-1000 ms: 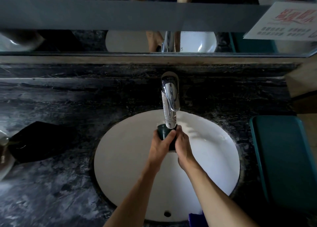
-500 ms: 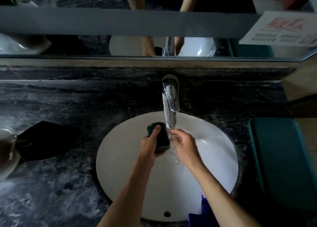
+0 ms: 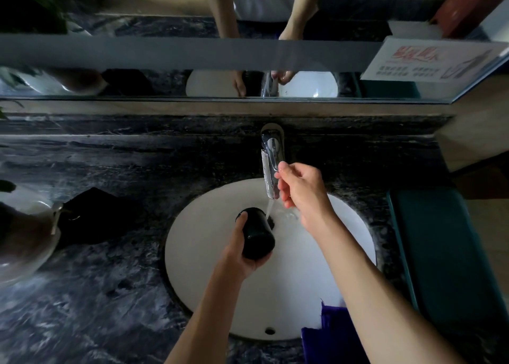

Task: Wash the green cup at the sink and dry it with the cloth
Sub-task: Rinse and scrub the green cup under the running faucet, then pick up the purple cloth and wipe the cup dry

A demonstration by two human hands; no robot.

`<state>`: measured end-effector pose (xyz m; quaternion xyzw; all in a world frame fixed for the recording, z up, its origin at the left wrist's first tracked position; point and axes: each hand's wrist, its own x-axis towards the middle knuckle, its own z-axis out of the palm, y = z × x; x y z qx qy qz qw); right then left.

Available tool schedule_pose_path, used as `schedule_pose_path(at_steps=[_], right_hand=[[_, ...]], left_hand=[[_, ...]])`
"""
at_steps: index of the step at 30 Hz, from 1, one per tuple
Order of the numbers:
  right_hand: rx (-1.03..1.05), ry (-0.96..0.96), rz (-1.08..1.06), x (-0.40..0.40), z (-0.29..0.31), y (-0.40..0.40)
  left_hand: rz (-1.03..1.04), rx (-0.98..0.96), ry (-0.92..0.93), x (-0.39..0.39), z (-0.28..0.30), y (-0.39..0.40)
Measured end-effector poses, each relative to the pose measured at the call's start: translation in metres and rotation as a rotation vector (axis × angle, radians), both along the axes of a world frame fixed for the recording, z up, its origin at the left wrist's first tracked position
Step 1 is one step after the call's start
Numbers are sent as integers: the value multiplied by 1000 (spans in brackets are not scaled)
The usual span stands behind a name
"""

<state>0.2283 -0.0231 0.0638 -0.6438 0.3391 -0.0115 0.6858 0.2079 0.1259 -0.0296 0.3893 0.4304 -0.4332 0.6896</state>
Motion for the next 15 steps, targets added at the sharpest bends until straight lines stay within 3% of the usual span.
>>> schedule_pose_path(at_steps=[5, 15], right_hand=[[35, 0, -25, 2, -4, 0], [-92, 71, -9, -13, -25, 10]], left_hand=[[21, -40, -59, -11, 10, 14], [124, -28, -77, -30, 34, 30]])
